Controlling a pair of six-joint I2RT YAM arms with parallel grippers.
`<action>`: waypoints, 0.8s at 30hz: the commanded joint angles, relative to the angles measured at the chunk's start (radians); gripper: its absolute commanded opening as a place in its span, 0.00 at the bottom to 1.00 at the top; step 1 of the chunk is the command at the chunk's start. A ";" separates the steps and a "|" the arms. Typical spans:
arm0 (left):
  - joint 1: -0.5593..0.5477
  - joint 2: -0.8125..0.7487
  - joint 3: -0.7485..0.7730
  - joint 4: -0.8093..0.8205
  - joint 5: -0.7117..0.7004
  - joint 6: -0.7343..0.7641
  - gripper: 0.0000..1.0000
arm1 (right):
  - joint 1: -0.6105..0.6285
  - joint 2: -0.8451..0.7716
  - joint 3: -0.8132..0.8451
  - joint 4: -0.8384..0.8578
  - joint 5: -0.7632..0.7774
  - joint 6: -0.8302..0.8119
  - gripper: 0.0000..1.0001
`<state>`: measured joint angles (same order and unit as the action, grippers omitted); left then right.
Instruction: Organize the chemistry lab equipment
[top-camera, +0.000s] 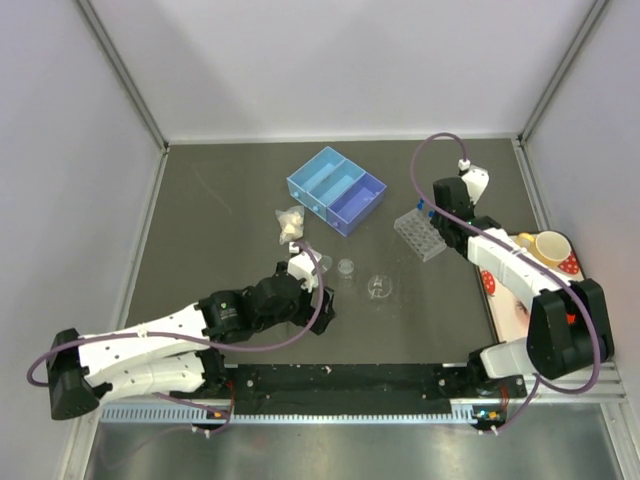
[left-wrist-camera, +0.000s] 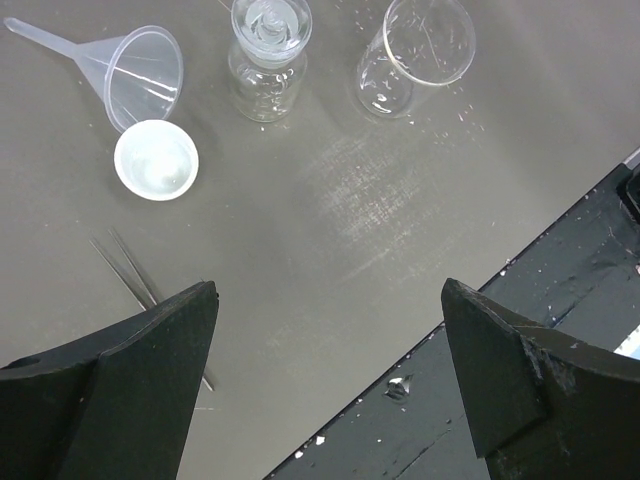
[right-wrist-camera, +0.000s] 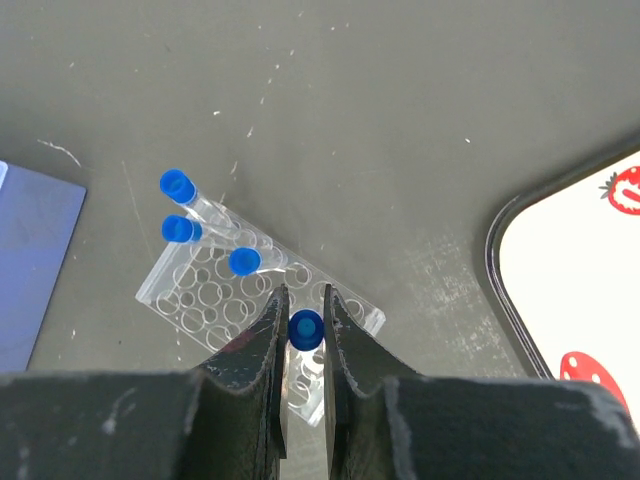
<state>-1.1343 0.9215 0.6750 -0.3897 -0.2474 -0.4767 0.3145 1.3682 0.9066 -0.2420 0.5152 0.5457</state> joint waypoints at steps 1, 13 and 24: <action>-0.005 -0.035 -0.012 0.048 -0.029 -0.007 0.99 | -0.014 0.035 0.072 0.067 0.009 0.005 0.00; -0.005 -0.047 -0.011 0.048 -0.049 0.018 0.99 | -0.014 0.098 0.100 0.081 0.017 -0.012 0.00; -0.004 -0.033 0.000 0.048 -0.055 0.033 0.99 | -0.012 0.123 0.092 0.092 0.028 -0.020 0.00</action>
<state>-1.1347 0.8845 0.6636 -0.3862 -0.2825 -0.4622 0.3111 1.4712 0.9653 -0.1871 0.5182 0.5385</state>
